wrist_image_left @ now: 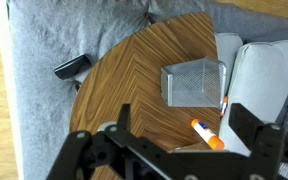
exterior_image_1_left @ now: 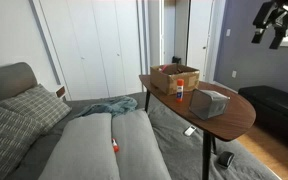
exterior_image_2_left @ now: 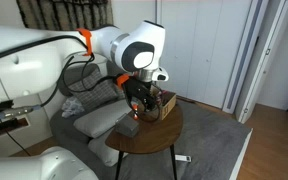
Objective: Put the basket upright, then put the bottle in the basket
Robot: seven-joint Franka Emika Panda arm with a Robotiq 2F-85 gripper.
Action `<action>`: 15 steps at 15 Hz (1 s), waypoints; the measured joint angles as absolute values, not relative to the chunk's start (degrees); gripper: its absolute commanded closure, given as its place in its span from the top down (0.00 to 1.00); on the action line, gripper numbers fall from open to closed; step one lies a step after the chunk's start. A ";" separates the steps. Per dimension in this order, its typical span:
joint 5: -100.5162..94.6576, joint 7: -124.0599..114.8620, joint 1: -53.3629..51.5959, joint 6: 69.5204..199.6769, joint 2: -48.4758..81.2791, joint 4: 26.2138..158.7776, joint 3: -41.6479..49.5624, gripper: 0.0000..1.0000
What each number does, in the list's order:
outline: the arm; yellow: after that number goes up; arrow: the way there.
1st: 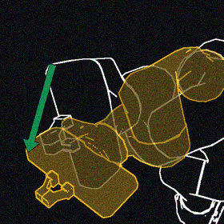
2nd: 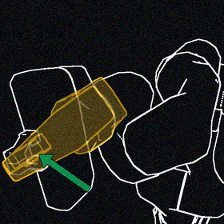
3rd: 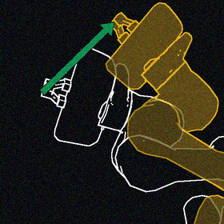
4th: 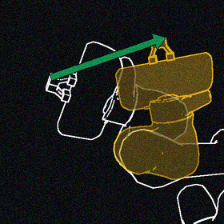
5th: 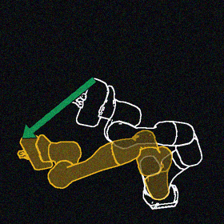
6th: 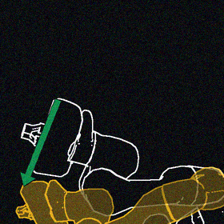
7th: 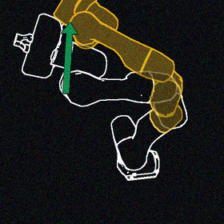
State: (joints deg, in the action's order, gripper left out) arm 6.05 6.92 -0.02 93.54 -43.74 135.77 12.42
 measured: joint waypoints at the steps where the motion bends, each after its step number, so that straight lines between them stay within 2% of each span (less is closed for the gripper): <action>1: 6.05 6.92 -0.02 93.55 -43.76 135.76 12.42 1.00; 7: 6.07 7.29 -0.17 93.53 -43.63 136.50 11.13 1.00; 15: 6.22 3.13 -6.11 97.39 -41.19 143.46 -5.15 1.00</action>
